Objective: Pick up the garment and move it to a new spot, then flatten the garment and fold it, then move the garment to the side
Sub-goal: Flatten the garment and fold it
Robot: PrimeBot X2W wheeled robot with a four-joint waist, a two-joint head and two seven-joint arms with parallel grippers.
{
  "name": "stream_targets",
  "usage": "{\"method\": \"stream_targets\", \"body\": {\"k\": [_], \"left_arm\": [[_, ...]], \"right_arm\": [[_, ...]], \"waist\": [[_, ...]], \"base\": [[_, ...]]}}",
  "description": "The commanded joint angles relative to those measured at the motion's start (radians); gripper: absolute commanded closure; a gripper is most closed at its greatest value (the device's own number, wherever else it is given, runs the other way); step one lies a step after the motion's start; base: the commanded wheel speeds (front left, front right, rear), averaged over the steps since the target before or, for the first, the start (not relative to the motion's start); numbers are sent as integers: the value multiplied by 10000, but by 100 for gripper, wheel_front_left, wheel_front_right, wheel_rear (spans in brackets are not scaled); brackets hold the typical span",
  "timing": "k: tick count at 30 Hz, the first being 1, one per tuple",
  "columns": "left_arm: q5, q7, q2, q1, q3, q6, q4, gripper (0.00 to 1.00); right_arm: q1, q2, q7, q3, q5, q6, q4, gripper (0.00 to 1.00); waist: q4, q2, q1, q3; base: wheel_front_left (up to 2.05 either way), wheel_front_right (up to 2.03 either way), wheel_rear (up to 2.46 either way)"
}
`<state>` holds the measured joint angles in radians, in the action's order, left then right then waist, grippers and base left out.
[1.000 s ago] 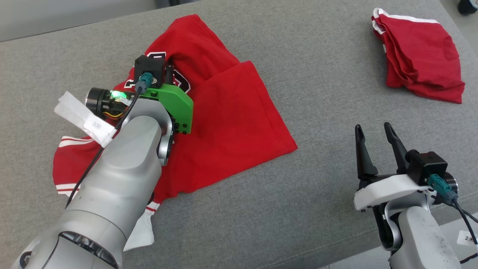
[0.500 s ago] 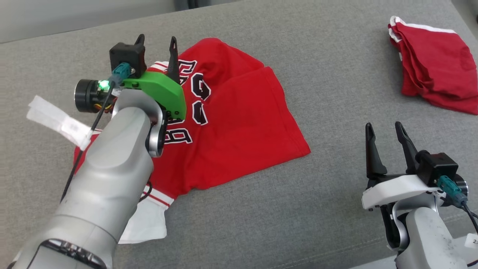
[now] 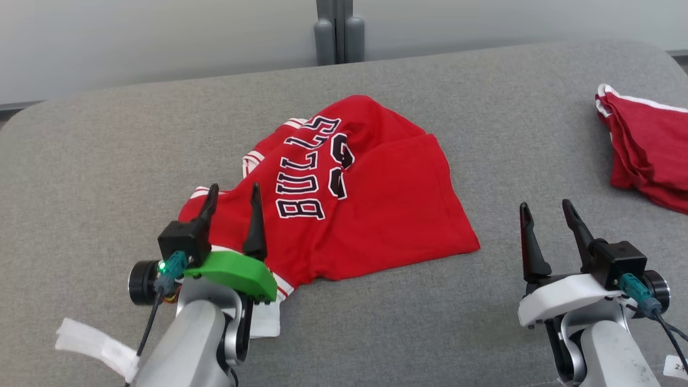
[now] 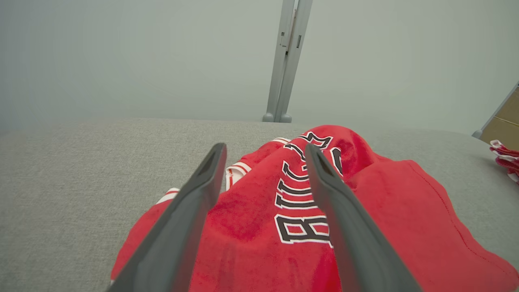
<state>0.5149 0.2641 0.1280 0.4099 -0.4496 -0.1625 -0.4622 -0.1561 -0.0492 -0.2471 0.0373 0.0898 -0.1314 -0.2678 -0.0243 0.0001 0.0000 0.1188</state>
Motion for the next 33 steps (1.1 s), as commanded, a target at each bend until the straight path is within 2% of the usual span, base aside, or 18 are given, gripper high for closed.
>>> {"method": "stream_targets", "body": {"k": [1, 6, 15, 21, 33], "left_arm": [[-226, -3, -35, -756, 334, 75, 467, 0], [-532, -2, -181, -2216, 953, 280, 1270, 0], [-744, -2, -350, -3899, 1667, 290, 1926, 0], [-804, 0, -484, -4411, 1986, 331, 2194, 0], [-1187, 0, -596, -4544, 1904, 466, 2074, 0]], "right_arm": [[254, -25, -4, -133, -44, 16, 26, 0], [646, -25, -2, -486, 156, 16, -33, 0], [1241, -24, -104, -1089, 641, 16, 22, 0], [1396, -25, -150, -1264, 779, 16, -31, 0], [1361, -27, -193, -1255, 704, 17, -168, 0]], "waist": [[596, -1, 0, -752], [729, -1, 0, -1253], [763, -1, 0, -1641], [781, -1, 0, -1702], [832, -1, 0, -1686]], "base": [[0, 0, 0], [0, 0, 0], [0, 0, 0], [0, 0, 0], [0, 0, 0]]}}
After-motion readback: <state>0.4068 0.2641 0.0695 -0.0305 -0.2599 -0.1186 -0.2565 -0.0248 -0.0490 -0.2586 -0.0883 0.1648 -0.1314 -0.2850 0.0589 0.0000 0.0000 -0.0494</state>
